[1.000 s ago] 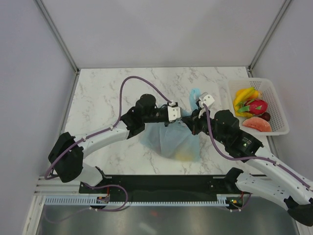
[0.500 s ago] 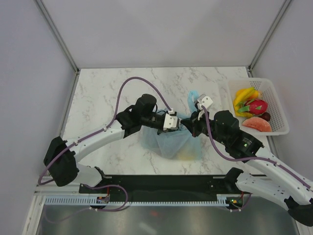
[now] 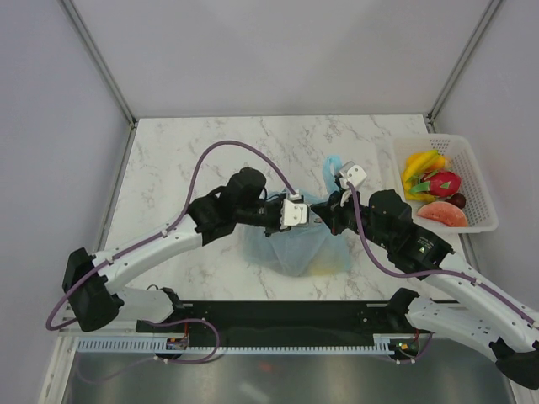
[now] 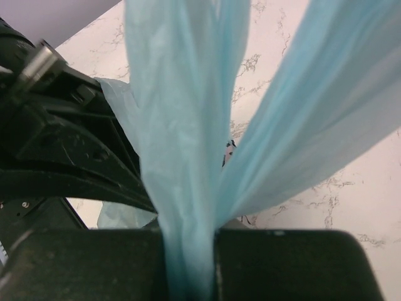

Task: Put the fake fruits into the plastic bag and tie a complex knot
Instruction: Adjust the plastic bag at the center of the board.

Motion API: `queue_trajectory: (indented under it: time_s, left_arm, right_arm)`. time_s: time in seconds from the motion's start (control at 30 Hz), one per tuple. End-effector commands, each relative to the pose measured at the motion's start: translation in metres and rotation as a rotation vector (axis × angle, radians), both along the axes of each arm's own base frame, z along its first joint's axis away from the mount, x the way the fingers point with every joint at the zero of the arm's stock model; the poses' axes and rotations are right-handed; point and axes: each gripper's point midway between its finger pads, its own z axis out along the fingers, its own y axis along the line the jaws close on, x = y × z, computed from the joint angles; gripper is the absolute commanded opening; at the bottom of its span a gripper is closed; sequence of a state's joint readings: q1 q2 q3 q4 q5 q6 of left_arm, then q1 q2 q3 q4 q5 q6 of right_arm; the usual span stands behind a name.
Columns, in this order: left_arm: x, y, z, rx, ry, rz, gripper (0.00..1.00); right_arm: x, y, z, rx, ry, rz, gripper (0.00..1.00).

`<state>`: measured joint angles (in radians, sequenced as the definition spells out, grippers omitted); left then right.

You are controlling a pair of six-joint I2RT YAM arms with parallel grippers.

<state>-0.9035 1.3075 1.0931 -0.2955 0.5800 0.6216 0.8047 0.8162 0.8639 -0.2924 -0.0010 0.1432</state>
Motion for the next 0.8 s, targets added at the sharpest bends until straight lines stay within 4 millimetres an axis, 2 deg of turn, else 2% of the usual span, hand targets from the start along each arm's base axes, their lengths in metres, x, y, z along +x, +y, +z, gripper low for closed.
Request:
queue_trajectory:
  time_s: [0.0, 0.1, 0.3, 0.43, 0.6, 0.63, 0.67, 0.73, 0.77]
  left_arm:
    - [0.02, 0.013, 0.049, -0.094, -0.086, 0.194, 0.02]
    - [0.012, 0.021, 0.076, -0.176, -0.085, 0.221, 0.02]
    - [0.005, 0.033, 0.11, -0.271, -0.009, 0.298, 0.06]
    - [0.009, 0.037, 0.132, -0.334, 0.025, 0.364, 0.24]
    - [0.029, 0.041, 0.169, -0.469, 0.082, 0.512, 0.34]
    - [0.033, 0.04, 0.174, -0.487, 0.083, 0.528, 0.5]
    - [0.038, 0.043, 0.179, -0.509, 0.091, 0.567, 0.56]
    - [0.038, 0.043, 0.187, -0.54, 0.082, 0.567, 0.85]
    - [0.038, 0.045, 0.198, -0.582, 0.066, 0.562, 0.91]
  right_arm:
    - [0.003, 0.001, 0.017, 0.039, -0.056, -0.002, 0.0]
    - [0.004, 0.001, 0.016, 0.038, -0.052, -0.007, 0.0]
    - [0.005, 0.001, 0.015, 0.036, -0.05, -0.012, 0.0]
    - [0.005, 0.001, 0.015, 0.038, -0.05, -0.008, 0.0]
    - [0.004, 0.002, 0.013, 0.04, -0.053, -0.003, 0.0]
    - [0.004, 0.002, 0.013, 0.04, -0.053, -0.001, 0.0]
    - [0.004, 0.002, 0.014, 0.043, -0.054, -0.002, 0.0]
    - [0.004, 0.002, 0.014, 0.045, -0.054, -0.003, 0.0]
    - [0.004, 0.002, 0.014, 0.046, -0.055, -0.003, 0.0]
